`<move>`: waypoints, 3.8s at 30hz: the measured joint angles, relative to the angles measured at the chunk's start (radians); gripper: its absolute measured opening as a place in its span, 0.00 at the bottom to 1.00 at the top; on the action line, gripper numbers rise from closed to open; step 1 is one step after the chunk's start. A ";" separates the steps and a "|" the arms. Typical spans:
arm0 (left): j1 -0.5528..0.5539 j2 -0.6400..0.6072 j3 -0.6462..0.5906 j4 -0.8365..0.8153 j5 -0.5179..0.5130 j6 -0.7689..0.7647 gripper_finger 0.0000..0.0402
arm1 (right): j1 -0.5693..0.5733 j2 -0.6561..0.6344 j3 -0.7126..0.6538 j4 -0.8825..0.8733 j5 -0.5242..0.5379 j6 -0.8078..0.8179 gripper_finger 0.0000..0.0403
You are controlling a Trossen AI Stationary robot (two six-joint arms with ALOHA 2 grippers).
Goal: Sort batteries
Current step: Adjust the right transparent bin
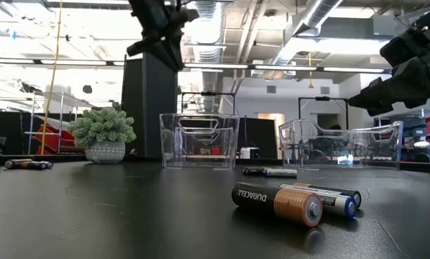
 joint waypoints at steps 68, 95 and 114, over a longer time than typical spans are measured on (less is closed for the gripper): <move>-0.122 -0.809 -0.855 0.674 -0.007 0.242 0.12 | -0.253 0.540 0.686 -0.529 0.302 0.889 0.36; -0.189 -1.178 -1.144 0.787 0.131 0.371 0.12 | -0.059 0.652 0.762 -0.742 0.300 1.288 0.27; -0.189 -1.245 -1.150 0.603 0.102 0.361 0.12 | -0.006 0.772 0.762 -1.024 0.503 2.047 0.14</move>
